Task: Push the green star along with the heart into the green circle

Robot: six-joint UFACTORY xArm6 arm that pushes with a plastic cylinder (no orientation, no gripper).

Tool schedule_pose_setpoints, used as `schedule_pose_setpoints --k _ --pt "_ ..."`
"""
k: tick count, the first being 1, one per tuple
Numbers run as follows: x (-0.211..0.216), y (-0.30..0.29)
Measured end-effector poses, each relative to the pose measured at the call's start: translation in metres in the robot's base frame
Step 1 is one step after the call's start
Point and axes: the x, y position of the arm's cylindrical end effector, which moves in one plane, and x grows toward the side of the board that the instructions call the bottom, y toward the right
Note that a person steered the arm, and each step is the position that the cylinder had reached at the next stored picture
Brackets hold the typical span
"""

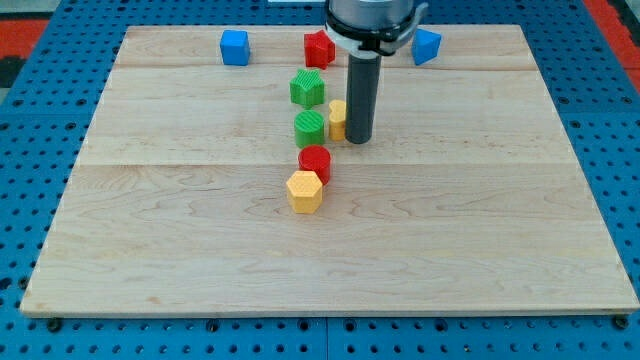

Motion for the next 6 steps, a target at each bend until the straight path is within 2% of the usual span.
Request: schedule_pose_setpoints --k 2,3,4,5,6 --pt "-0.006 -0.044" --pt "-0.02 -0.043" --pt "-0.024 -0.014" --pt "-0.075 -0.013" --pt "-0.065 0.0"
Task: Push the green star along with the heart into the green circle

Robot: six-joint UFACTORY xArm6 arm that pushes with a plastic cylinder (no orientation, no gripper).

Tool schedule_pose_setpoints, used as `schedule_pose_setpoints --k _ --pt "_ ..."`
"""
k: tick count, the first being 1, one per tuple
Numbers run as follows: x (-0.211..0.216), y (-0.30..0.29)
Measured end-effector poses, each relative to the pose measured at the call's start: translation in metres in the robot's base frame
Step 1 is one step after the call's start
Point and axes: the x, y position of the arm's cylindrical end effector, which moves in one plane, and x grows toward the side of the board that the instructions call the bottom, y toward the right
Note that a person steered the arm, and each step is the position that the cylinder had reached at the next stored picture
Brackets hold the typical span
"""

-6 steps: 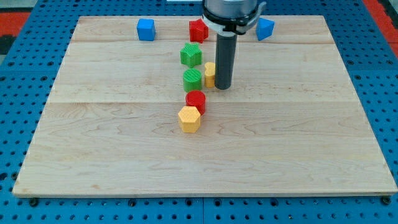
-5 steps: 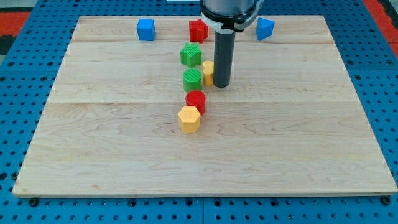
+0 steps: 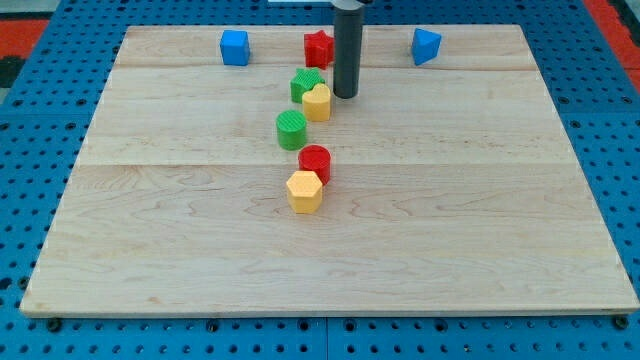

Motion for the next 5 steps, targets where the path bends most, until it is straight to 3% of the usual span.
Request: schedule_pose_setpoints --k 2,4,5 --pt "-0.062 -0.029" --pt "-0.046 -0.1" --pt "-0.047 -0.077"
